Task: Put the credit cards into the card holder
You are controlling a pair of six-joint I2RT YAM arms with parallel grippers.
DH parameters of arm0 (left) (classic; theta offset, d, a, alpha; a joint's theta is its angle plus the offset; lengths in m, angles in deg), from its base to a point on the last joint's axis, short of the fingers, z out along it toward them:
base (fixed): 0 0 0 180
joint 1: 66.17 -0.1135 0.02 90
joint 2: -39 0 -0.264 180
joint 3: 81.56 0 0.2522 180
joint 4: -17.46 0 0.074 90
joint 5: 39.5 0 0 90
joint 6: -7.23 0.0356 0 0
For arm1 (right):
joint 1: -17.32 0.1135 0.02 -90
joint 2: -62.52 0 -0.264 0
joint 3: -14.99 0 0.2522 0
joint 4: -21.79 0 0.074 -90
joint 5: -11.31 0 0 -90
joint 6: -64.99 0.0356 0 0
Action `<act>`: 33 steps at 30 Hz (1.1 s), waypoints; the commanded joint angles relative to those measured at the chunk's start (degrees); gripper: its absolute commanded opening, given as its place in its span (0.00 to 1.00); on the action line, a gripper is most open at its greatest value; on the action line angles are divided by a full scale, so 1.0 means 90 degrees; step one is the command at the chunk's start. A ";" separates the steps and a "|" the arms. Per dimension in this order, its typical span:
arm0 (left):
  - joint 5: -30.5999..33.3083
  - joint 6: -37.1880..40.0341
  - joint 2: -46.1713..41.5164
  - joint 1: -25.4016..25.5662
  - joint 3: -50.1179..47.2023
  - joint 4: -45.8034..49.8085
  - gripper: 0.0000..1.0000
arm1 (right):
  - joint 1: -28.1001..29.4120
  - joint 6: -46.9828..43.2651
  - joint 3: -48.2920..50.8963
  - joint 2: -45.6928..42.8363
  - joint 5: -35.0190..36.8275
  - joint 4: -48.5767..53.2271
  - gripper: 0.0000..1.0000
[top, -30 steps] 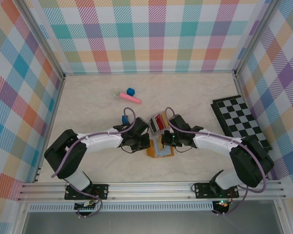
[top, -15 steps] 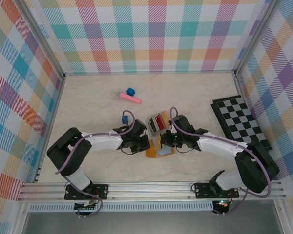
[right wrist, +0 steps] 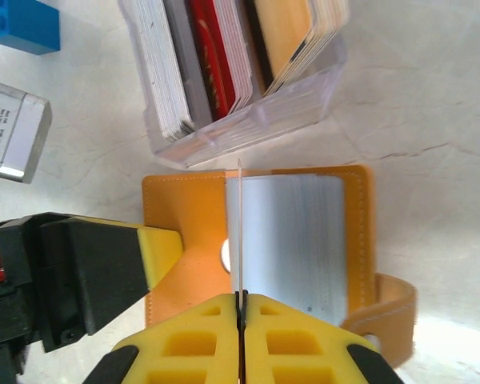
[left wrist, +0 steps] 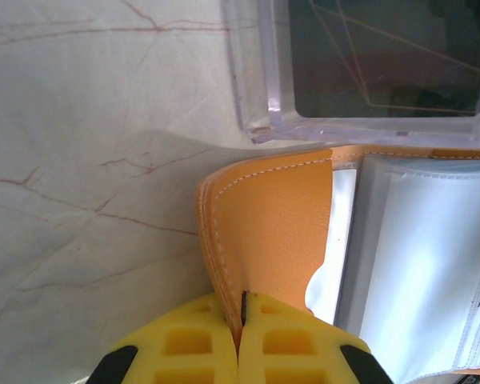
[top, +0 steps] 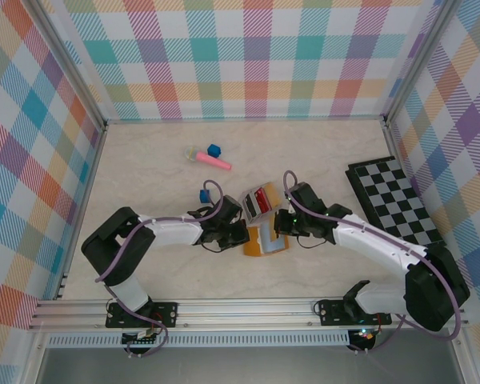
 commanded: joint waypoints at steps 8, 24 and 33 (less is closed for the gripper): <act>0.0334 0.0139 0.0488 0.0029 -0.0284 0.0796 0.00 | -0.0018 -0.0691 -0.0211 0.0007 0.0756 0.0901 0.07; 0.0215 0.0144 0.0591 0.0040 -0.0247 0.0751 0.00 | -0.0014 -0.0537 0.0073 0.0571 0.0246 0.0161 0.07; 0.0235 0.0161 0.0502 0.0046 -0.0232 0.0783 0.00 | -0.0006 -0.0311 0.0084 0.0103 -0.0098 0.0003 0.08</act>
